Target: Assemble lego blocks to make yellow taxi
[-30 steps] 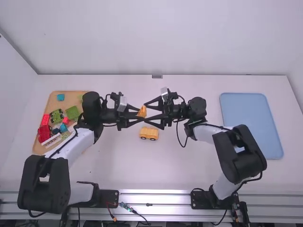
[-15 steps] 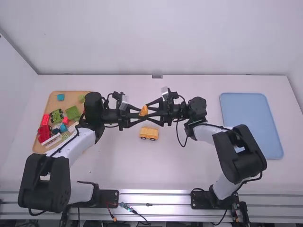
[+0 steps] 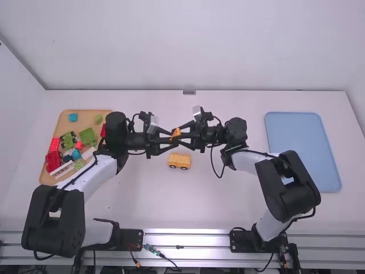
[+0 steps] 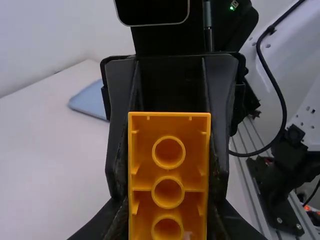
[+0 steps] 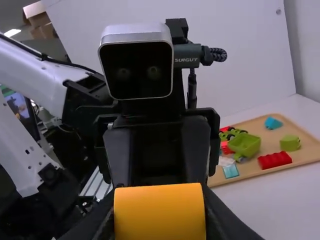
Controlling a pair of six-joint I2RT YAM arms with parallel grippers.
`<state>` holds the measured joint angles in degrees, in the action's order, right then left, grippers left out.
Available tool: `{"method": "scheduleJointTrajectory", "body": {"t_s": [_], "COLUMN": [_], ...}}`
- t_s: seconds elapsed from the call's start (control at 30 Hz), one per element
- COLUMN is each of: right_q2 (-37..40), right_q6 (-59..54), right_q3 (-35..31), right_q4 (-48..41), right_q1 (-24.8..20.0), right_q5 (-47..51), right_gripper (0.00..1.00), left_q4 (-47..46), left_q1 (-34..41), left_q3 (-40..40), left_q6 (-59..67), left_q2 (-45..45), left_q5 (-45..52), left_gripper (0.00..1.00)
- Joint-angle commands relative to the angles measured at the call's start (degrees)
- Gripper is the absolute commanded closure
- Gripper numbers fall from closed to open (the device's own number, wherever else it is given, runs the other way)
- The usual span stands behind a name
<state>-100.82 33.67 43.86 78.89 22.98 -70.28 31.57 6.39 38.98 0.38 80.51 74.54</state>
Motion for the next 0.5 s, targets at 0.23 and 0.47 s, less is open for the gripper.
{"method": "scheduleJointTrajectory", "body": {"t_s": [0.23, 0.47], "right_q2": [-0.71, -0.69], "right_q6": [0.33, 0.39], "right_q3": [1.18, 1.18], "right_q4": [-0.02, -0.02], "right_q1": [-0.22, -2.08], "right_q5": [-2.16, -2.97], "right_gripper": [0.52, 0.54], "left_q4": [1.00, 0.94], "left_q1": [0.28, 0.07], "left_q3": [-0.50, -0.50], "left_q6": [0.35, 0.61], "left_q2": [0.25, 0.25], "left_q5": [-2.19, -2.05], "left_gripper": [0.98, 0.98]}}
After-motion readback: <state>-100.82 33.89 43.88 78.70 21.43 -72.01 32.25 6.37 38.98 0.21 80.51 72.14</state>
